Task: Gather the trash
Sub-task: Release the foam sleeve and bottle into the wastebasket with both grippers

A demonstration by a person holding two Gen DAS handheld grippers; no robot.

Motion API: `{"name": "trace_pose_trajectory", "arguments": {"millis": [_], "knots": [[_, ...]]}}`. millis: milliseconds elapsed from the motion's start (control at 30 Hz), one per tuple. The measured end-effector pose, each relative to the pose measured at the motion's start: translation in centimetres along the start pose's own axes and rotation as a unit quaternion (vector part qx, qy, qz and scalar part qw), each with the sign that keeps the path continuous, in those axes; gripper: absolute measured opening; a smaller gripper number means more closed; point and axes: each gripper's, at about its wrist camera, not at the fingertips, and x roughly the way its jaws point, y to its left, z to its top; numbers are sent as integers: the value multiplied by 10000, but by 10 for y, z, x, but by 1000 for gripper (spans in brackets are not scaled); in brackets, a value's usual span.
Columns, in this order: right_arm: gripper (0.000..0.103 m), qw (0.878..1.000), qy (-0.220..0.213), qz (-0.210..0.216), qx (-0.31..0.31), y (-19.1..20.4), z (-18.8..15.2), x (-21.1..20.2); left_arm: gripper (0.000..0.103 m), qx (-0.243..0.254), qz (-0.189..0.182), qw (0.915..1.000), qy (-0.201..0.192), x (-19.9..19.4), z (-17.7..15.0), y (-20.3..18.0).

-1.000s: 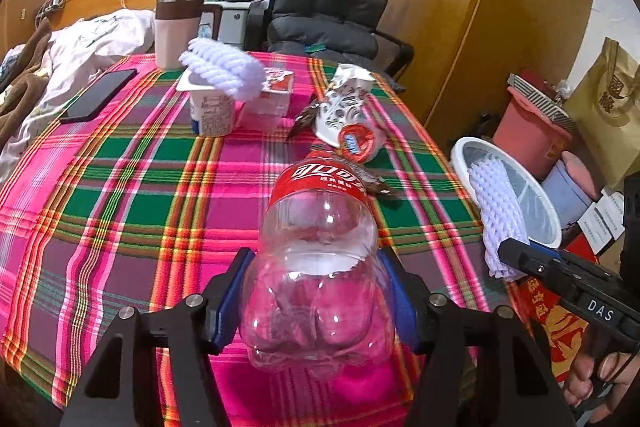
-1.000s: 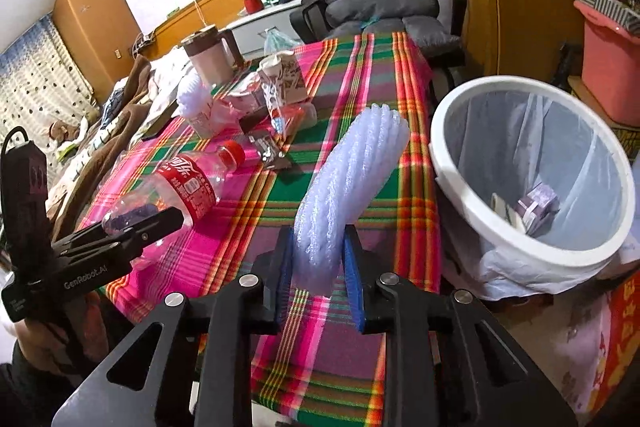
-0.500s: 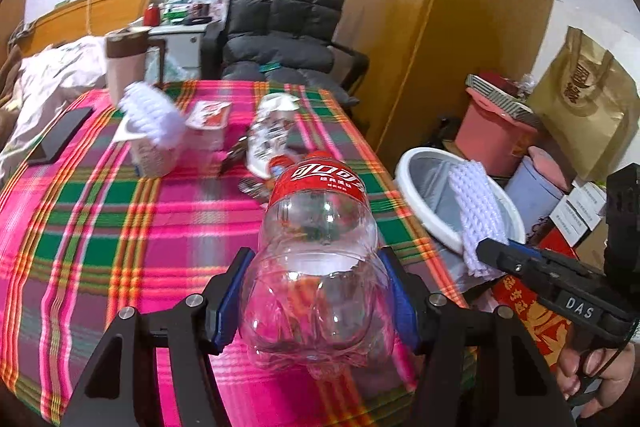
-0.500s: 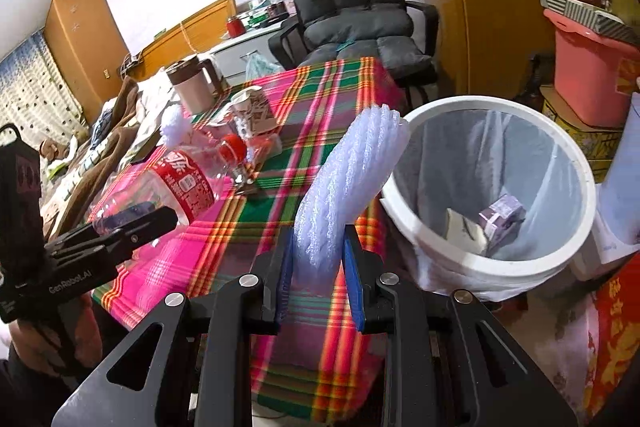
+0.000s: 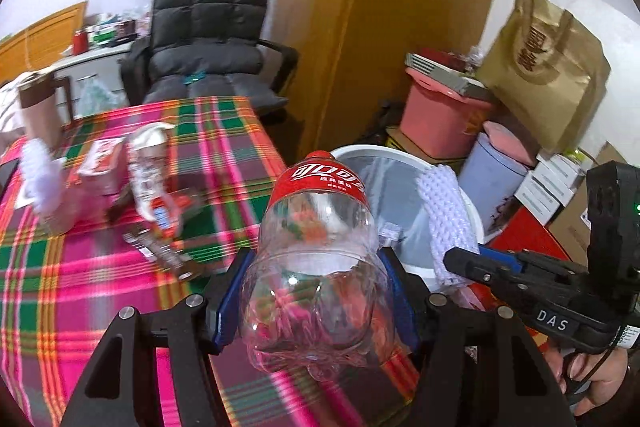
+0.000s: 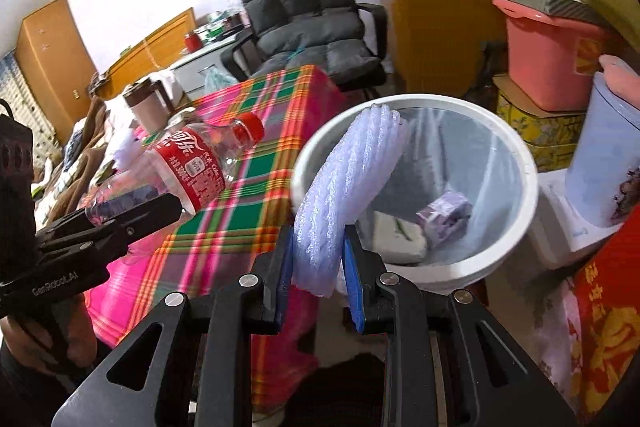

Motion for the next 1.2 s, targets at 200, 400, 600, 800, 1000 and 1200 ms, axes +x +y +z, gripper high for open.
{"name": "trace_pose_trajectory", "arguments": {"millis": [200,400,600,800,1000,1200], "knots": [[27,9997,55,-219,105,-15,4,1,62,189,-241,9994,148,30,11,-23],[30,9989,214,-384,186,-31,7,9,63,317,-407,9983,269,55,20,-35],[53,9984,206,-445,278,-43,7,11,64,334,-474,9980,237,65,26,-39],[54,9985,113,-431,320,-46,6,5,66,241,-438,9986,141,60,27,-35],[54,9987,13,-365,351,-42,2,-3,67,151,-287,9994,118,46,21,-27],[54,9997,-116,-119,205,-23,-4,-13,66,-54,-100,9998,140,25,3,-13]]}}
